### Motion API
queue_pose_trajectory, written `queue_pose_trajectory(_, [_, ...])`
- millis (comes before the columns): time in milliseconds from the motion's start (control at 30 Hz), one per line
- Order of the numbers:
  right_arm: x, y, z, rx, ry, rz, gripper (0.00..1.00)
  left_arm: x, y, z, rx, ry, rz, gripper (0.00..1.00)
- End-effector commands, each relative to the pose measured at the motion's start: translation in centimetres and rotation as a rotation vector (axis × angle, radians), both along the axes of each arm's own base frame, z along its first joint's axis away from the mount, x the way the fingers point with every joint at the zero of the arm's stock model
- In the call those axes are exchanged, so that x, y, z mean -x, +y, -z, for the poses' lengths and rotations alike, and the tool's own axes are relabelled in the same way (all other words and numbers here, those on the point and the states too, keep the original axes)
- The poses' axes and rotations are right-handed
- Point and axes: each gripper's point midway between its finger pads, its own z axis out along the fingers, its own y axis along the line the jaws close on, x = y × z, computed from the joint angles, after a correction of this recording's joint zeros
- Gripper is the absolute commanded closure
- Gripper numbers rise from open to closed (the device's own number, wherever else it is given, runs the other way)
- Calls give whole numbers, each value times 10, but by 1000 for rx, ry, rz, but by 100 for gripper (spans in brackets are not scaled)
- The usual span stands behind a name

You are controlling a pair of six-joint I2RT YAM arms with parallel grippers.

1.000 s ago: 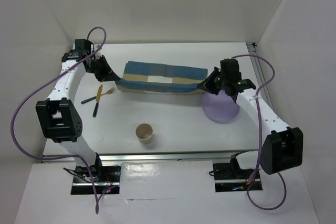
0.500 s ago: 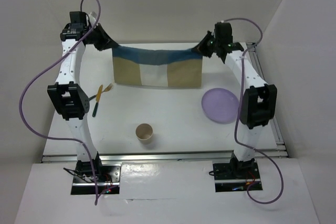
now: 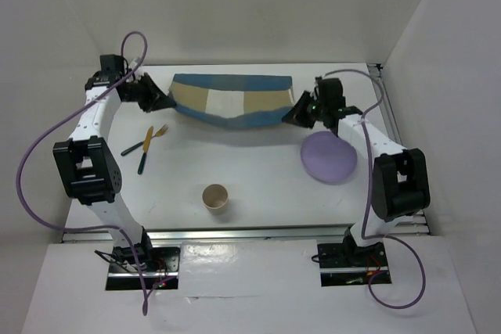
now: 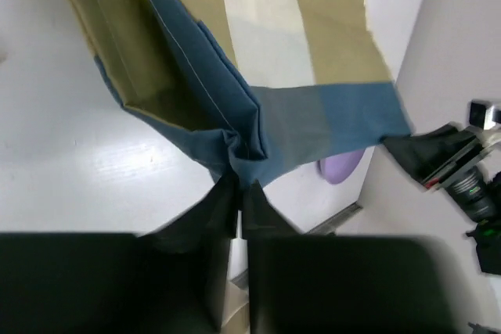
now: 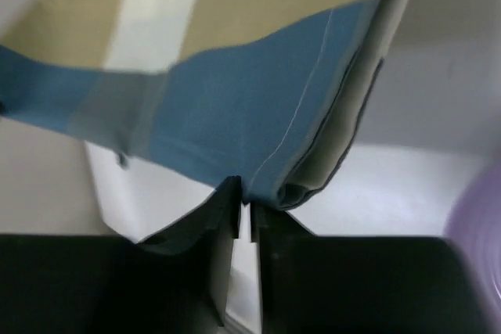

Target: Set the dinner table for one person

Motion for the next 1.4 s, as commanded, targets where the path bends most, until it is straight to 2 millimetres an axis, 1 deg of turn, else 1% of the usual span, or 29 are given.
queue_pose_trajectory(0, [40, 16, 23, 26, 31, -92, 74, 31, 1, 22, -51, 35, 3, 69])
queue_pose_trajectory(33, [46, 13, 34, 60, 56, -83, 63, 37, 3, 27, -70, 47, 4, 54])
queue_pose_trajectory(100, [60, 9, 43, 91, 96, -87, 44, 47, 5, 34, -89, 93, 6, 30])
queue_pose_trajectory(133, [64, 8, 48, 118, 110, -92, 29, 47, 6, 36, -100, 103, 10, 25])
queue_pose_trajectory(167, [62, 1, 44, 154, 94, -67, 24, 48, 8, 34, -117, 103, 10, 18])
queue_pose_trajectory(267, [55, -10, 34, 217, 72, -27, 19, 42, 12, 29, -193, 89, -4, 17])
queue_pose_trajectory(333, [46, -10, 19, 220, 33, -22, 26, 34, 8, 31, -263, 79, 2, 22])
queue_pose_trajectory(367, [44, -5, 17, 219, 29, -31, 48, 31, 7, 38, -294, 79, 13, 32])
queue_pose_trajectory(400, [40, 4, 24, 223, 37, -50, 63, 26, -3, 52, -314, 96, 36, 65])
queue_pose_trajectory(433, [38, 11, 30, 229, 55, -66, 74, 21, -8, 58, -310, 102, 41, 81])
queue_pose_trajectory(467, [26, 19, 21, 243, 36, -75, 84, 14, -12, 61, -303, 109, 42, 93])
queue_pose_trajectory(500, [25, 32, 28, 267, 58, -96, 93, 9, -15, 70, -313, 125, 49, 100])
queue_pose_trajectory(533, [13, 39, 41, 300, 108, -100, 100, -2, -22, 85, -318, 154, 57, 100])
queue_pose_trajectory(633, [-7, 55, 67, 354, 161, -108, 100, -14, -29, 108, -332, 206, 70, 100])
queue_pose_trajectory(667, [-10, 56, 73, 355, 179, -104, 100, -19, -30, 122, -359, 234, 70, 100])
queue_pose_trajectory(700, [-15, 59, 77, 351, 188, -98, 100, -22, -28, 128, -364, 248, 60, 100])
queue_pose_trajectory(733, [-18, 60, 93, 356, 219, -95, 100, -20, -33, 135, -365, 262, 71, 100])
queue_pose_trajectory(767, [-22, 62, 93, 357, 220, -95, 100, -23, -31, 138, -375, 266, 67, 100])
queue_pose_trajectory(833, [-18, 66, 112, 360, 265, -93, 100, -21, -37, 150, -372, 286, 75, 100])
queue_pose_trajectory(867, [-18, 66, 112, 360, 265, -93, 100, -20, -37, 154, -372, 295, 76, 100])
queue_pose_trajectory(967, [-5, 63, 126, 359, 307, -95, 100, -5, -40, 172, -383, 343, 92, 100])
queue_pose_trajectory(1000, [6, 58, 138, 369, 331, -98, 100, 10, -44, 179, -386, 374, 110, 100])
queue_pose_trajectory(1067, [19, 52, 136, 371, 337, -98, 100, 19, -48, 179, -388, 365, 119, 100])
queue_pose_trajectory(1100, [34, 46, 148, 380, 375, -94, 100, 35, -48, 189, -381, 402, 130, 100])
queue_pose_trajectory(1167, [48, 40, 145, 375, 390, -83, 100, 46, -56, 192, -385, 400, 151, 100])
queue_pose_trajectory(1200, [64, 33, 158, 385, 414, -86, 100, 51, -56, 189, -389, 394, 160, 100])
queue_pose_trajectory(1233, [71, 29, 160, 386, 417, -86, 100, 64, -60, 196, -393, 421, 179, 100])
queue_pose_trajectory(1267, [78, 27, 156, 378, 418, -76, 100, 71, -65, 195, -397, 423, 196, 100])
queue_pose_trajectory(1367, [97, 16, 165, 394, 449, -65, 100, 93, -68, 194, -428, 433, 213, 100])
